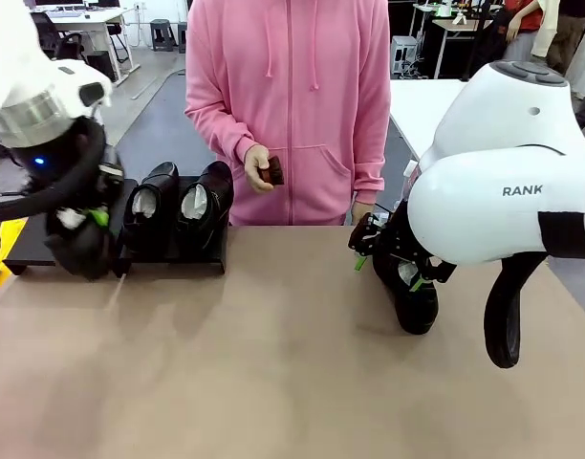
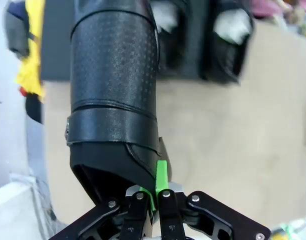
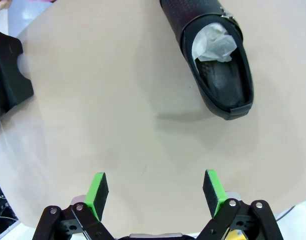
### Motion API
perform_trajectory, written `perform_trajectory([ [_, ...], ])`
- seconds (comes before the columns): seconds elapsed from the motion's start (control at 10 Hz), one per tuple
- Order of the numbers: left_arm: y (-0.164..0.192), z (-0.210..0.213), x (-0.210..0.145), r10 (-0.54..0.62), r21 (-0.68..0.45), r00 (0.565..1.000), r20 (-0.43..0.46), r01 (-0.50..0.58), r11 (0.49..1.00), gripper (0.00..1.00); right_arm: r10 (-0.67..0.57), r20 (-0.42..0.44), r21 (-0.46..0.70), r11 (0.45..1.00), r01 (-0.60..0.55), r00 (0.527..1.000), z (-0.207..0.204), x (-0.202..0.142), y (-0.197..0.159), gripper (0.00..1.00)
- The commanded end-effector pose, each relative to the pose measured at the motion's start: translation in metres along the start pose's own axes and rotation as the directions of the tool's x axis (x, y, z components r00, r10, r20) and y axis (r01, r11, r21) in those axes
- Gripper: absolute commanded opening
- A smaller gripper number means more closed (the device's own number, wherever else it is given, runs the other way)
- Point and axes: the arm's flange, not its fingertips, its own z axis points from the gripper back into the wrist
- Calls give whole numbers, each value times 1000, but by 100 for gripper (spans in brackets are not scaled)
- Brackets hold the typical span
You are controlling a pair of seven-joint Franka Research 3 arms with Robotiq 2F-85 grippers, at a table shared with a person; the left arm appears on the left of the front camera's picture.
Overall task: Organize the shoes by placing them on the stand.
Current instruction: Place the Shoe from the middle of the table onto the Shoes Stand.
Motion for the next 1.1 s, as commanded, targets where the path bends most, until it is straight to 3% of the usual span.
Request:
perform_trajectory([
  [0.0, 23, -14, 23, 11, 87, 993, 122, -22, 996, 0, 16, -14, 16, 1000, -16, 1000, 1, 3, 0, 100],
  [0.2, 51, -37, 51, 0, 139, 980, 199, -28, 990, 0, 16, -14, 16, 1000, -16, 1000, 1, 3, 0, 100],
  [0.6, 69, -128, 79, -162, 236, 979, 124, 129, 963, 0, 16, -14, 16, 1000, -16, 1000, 1, 3, 0, 100],
  [1.0, 77, -141, 101, -202, 251, 967, 153, 160, 955, 0, 16, -14, 16, 1000, -16, 1000, 1, 3, 0, 100],
])
